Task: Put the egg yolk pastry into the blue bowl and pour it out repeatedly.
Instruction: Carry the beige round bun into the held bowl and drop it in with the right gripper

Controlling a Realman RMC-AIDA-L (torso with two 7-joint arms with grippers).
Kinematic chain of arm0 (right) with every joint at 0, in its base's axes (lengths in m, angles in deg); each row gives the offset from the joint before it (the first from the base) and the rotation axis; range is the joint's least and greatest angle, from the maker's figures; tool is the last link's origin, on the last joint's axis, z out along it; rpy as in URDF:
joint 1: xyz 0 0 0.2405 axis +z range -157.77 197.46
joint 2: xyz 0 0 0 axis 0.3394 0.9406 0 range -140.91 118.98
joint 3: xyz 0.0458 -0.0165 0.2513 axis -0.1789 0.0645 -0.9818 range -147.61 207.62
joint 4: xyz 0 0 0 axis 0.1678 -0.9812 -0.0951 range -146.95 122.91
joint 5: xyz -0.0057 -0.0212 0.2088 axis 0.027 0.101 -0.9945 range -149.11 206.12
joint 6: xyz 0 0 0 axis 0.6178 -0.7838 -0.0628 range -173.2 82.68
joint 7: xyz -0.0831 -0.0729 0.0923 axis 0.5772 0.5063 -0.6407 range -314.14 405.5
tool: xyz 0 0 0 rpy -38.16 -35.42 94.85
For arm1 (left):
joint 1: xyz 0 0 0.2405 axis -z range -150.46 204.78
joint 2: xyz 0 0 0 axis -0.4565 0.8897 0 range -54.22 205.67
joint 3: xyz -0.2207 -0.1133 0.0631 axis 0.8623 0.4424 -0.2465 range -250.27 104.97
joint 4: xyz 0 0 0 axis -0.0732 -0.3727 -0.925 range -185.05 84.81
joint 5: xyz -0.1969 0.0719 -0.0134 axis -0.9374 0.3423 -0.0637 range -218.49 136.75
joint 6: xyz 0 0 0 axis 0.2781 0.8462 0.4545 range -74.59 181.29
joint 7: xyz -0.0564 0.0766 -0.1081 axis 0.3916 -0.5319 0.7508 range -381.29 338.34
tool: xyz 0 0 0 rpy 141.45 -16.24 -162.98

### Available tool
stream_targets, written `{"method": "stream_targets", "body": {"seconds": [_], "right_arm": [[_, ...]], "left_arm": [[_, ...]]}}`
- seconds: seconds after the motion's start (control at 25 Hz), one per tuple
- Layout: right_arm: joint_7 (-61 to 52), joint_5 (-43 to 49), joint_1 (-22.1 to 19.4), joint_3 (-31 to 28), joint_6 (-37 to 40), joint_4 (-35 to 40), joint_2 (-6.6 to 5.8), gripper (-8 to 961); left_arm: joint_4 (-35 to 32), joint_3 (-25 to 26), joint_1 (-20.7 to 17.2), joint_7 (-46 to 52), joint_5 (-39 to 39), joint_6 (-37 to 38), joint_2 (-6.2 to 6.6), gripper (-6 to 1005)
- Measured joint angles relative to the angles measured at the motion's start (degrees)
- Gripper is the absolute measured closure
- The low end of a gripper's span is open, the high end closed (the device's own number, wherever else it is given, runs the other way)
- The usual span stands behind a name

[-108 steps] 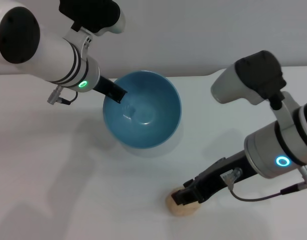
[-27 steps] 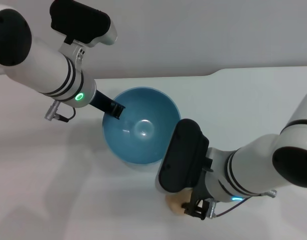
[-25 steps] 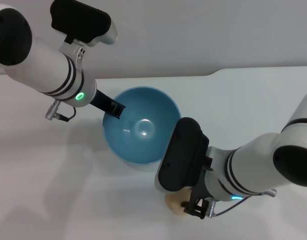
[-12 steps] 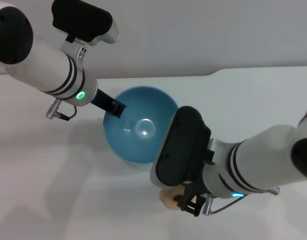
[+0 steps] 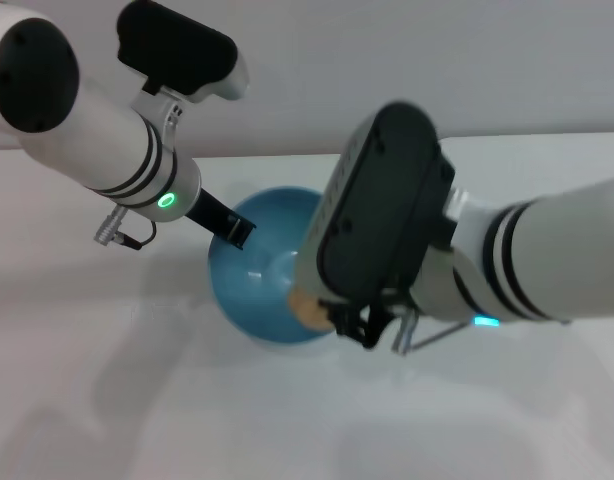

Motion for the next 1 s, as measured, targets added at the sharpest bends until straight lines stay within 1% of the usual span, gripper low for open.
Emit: {"method": "stream_targets", "body": {"seconds": [0.16, 0.32, 0.6, 0.76, 0.88, 1.0], "right_arm": [[-0.09, 1.82, 0.10, -0.90, 3.71, 0.44, -0.02, 786], [-0.05, 2.08, 0.07, -0.87, 7.36, -2.02, -0.04, 803], [0.72, 2.93, -0.15, 1.24, 11.92, -5.27, -0.02, 832], [-0.29, 7.23, -0.57, 2.38, 12.92, -5.18, 0.08, 846], [-1.95, 10.02, -0.95, 2.65, 12.69, -3.95, 0.21, 614], [-6.91, 15.98, -1.11, 2.92, 11.42, -2.81, 0.28, 536]], "left_arm": [[0.00, -1.45, 1.07, 0.24, -0.01, -2.09, -0.12, 988], [-0.02, -2.38, 1.74, 0.31, 0.00, -3.03, -0.23, 988], [-0.37, -2.51, 1.90, 0.37, 0.00, -3.18, -0.32, 987], [-0.44, -2.52, 1.91, 0.38, 0.00, -3.17, -0.30, 987], [-0.44, -2.52, 1.90, 0.33, 0.00, -2.78, -0.26, 987], [-0.45, -2.52, 1.81, 0.13, 0.00, -2.19, -0.24, 987]]}}
